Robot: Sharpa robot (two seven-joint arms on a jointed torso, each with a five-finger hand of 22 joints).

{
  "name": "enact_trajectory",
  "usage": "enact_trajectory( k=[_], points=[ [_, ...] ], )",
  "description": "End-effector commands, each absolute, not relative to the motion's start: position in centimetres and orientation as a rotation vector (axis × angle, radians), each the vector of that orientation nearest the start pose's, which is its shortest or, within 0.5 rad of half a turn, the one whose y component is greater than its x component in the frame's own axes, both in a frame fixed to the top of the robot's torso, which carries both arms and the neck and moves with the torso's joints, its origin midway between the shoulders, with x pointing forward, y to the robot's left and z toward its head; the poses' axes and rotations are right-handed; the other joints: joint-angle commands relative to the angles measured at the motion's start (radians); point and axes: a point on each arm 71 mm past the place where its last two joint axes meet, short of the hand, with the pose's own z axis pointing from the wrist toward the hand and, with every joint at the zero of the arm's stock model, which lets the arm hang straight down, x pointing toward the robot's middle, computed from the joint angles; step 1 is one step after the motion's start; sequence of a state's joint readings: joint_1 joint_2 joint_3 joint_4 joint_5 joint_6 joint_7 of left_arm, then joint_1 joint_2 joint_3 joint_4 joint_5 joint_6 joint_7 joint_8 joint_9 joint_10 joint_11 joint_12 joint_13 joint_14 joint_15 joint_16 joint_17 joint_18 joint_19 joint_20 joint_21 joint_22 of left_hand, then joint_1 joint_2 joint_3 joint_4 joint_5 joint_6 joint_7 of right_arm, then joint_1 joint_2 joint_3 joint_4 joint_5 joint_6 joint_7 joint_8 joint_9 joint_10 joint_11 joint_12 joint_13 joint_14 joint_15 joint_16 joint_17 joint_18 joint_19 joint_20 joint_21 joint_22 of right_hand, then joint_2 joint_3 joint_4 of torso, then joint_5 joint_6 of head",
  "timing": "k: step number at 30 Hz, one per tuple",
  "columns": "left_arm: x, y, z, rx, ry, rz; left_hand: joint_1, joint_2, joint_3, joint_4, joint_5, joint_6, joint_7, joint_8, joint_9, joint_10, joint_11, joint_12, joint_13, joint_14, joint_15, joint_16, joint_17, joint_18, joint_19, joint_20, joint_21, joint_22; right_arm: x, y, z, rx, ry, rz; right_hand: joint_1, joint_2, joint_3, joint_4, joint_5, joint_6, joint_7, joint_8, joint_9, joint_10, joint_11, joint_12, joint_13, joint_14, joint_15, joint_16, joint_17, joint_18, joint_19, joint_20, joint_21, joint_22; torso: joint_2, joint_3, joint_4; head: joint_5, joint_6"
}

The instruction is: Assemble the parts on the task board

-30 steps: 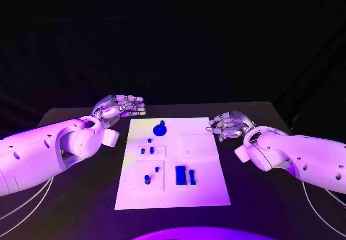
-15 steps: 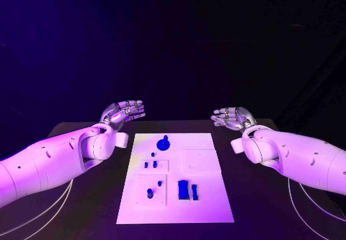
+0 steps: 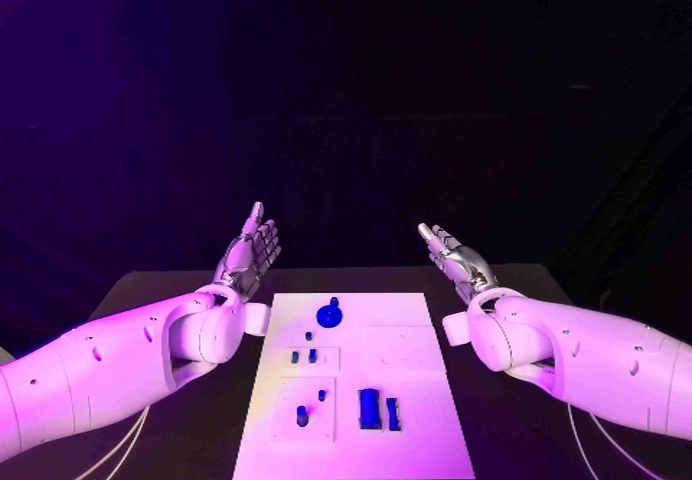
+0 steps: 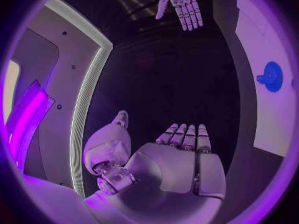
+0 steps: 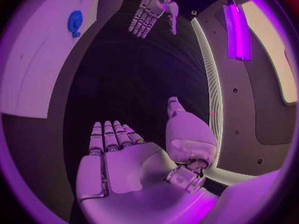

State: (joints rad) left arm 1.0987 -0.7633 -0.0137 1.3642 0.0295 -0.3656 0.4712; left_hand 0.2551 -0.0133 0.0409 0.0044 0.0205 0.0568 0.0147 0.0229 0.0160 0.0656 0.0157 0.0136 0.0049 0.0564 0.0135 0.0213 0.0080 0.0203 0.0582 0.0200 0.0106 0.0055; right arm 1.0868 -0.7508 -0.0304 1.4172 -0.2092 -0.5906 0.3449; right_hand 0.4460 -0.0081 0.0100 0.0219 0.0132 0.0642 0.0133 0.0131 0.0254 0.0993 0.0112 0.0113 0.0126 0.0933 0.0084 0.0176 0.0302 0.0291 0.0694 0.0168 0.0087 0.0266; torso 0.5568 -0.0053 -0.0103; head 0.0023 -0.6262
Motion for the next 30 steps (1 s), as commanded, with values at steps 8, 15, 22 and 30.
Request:
enact_trajectory(
  k=[8,15,22,30],
  points=[
    [46.8,19.7,-22.5,-1.208,1.224,-1.245,-0.255,0.013,-0.041,-0.004,-0.021,-0.057,-0.015,-0.023,-0.016,-0.066,-0.016,-0.014,-0.005,-0.056,-0.013,-0.021,-0.008,-0.02,-0.058,-0.02,-0.011,-0.006,46.2,-19.3,-22.4,1.207,1.219,1.228,-0.446,0.008,-0.01,-0.022,-0.013,-0.064,-0.013,-0.013,-0.025,-0.099,-0.011,-0.011,-0.013,-0.093,-0.008,-0.018,-0.03,-0.029,-0.069,-0.017,-0.009,-0.027,-0.013,0.0053,0.0103,-0.002,0.026],
    [46.2,19.2,-22.4,-1.209,1.218,-1.229,-0.255,0.013,-0.041,-0.004,-0.021,-0.057,-0.015,-0.023,-0.016,-0.066,-0.016,-0.014,-0.005,-0.056,-0.013,-0.021,-0.008,-0.02,-0.058,-0.02,-0.011,-0.006,46.2,-19.2,-22.4,1.209,1.218,1.229,-0.446,0.008,-0.01,-0.022,-0.013,-0.064,-0.013,-0.013,-0.025,-0.099,-0.011,-0.011,-0.013,-0.093,-0.008,-0.018,-0.03,-0.029,-0.069,-0.017,-0.009,-0.027,-0.013,0.0053,0.0103,-0.002,0.026],
    [46.2,19.2,-22.4,-1.209,1.218,-1.229,-0.255,0.013,-0.041,-0.004,-0.021,-0.057,-0.015,-0.023,-0.016,-0.066,-0.016,-0.014,-0.005,-0.056,-0.013,-0.021,-0.008,-0.02,-0.058,-0.02,-0.011,-0.006,46.2,-19.2,-22.4,1.209,1.218,1.229,-0.446,0.008,-0.01,-0.022,-0.013,-0.064,-0.013,-0.013,-0.025,-0.099,-0.011,-0.011,-0.013,-0.093,-0.008,-0.018,-0.03,-0.029,-0.069,-0.017,-0.009,-0.027,-0.013,0.0053,0.0103,-0.002,0.026],
    [46.2,19.2,-22.4,-1.209,1.218,-1.229,-0.255,0.013,-0.041,-0.004,-0.021,-0.057,-0.015,-0.023,-0.016,-0.066,-0.016,-0.014,-0.005,-0.056,-0.013,-0.021,-0.008,-0.02,-0.058,-0.02,-0.011,-0.006,46.2,-19.2,-22.4,1.209,1.218,1.229,-0.446,0.008,-0.01,-0.022,-0.013,-0.064,-0.013,-0.013,-0.025,-0.099,-0.011,-0.011,-0.013,-0.093,-0.008,-0.018,-0.03,-0.029,-0.069,-0.017,-0.009,-0.027,-0.013,0.0053,0.0103,-0.002,0.026]
  ],
)
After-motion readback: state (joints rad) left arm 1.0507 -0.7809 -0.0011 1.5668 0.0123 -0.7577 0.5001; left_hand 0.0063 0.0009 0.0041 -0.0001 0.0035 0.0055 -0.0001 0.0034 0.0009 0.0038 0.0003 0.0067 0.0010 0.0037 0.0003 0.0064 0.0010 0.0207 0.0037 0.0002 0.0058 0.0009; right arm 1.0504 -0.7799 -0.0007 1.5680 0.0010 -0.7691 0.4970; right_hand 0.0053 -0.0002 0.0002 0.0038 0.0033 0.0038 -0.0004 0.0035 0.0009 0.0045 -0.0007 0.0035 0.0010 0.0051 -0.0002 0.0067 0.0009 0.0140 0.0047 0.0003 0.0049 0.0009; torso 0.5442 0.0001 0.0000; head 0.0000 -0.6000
